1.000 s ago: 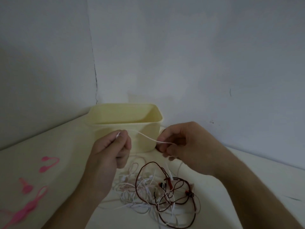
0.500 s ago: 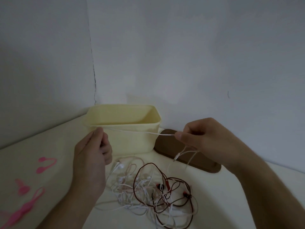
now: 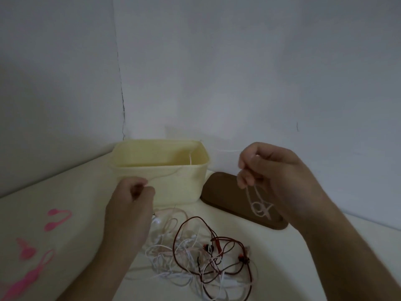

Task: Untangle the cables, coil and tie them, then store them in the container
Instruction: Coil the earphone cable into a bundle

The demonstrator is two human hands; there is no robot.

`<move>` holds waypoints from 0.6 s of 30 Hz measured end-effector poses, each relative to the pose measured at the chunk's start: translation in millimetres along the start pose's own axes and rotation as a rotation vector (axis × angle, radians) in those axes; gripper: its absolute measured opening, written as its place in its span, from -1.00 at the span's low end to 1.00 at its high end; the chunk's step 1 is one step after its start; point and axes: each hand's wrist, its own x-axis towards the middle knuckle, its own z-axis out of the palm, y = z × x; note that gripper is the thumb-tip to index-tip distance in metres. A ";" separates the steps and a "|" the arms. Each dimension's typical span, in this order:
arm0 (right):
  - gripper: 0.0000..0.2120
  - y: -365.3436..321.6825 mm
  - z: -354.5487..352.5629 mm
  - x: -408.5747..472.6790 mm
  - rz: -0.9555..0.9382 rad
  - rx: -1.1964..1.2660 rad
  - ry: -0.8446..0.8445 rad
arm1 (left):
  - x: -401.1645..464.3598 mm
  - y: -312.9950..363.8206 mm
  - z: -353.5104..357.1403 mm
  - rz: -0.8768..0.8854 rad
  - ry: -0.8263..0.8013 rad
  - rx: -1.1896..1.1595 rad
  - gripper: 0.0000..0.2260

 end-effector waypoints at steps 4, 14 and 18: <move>-0.72 7.2 24.6 -0.6 0.002 -0.294 -0.114 | -17.0 12.2 -4.1 0.465 -0.105 0.140 -0.45; -0.80 14.8 50.9 -2.3 -0.008 -0.497 -0.221 | -24.7 7.1 3.4 0.241 -0.475 -0.279 -0.62; -0.79 11.6 32.0 0.7 0.038 -0.428 -0.160 | -14.9 10.4 0.6 0.125 -0.361 -0.365 -0.58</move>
